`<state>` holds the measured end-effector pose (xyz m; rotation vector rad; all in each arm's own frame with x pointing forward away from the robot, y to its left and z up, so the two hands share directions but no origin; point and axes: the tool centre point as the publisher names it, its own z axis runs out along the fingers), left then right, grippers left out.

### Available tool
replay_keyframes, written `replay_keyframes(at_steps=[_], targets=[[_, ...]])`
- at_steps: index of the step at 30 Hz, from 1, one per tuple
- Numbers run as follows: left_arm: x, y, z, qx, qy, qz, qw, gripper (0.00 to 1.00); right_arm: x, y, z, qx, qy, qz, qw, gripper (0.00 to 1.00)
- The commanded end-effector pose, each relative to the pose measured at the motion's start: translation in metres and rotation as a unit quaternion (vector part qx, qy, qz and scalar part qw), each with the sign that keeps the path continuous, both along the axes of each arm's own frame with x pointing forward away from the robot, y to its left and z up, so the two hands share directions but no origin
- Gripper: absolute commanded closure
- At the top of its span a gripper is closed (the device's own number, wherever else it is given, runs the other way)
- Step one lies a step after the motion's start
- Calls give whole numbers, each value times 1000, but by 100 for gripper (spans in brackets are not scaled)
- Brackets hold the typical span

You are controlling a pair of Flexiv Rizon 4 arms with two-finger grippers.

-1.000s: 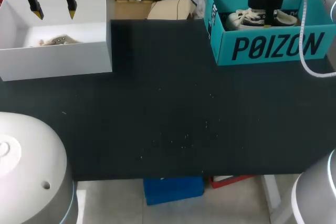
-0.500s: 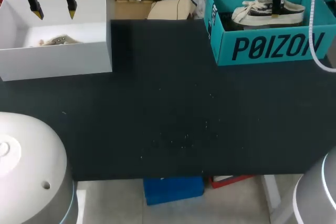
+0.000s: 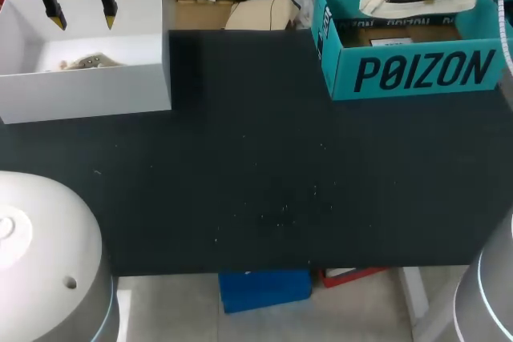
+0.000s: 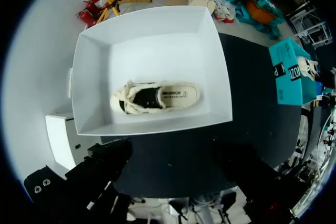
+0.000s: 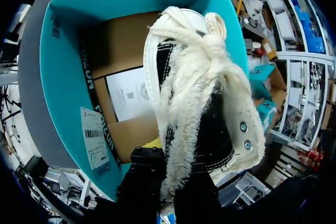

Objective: Take the shoe out of the shoebox, open the shoe tongue, remove and reinsert the insole, then place the shoe into the shoebox

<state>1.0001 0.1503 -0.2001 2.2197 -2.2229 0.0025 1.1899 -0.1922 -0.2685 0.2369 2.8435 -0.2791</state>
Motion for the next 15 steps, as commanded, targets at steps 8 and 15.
replay_keyframes(at_steps=[8,15], targets=[[0,0,0,0,0,0,1000,0,-86,22,123,-39,-96,41,994,100],[0,0,0,0,0,0,1000,0,-118,51,159,-54,-126,32,990,100]])
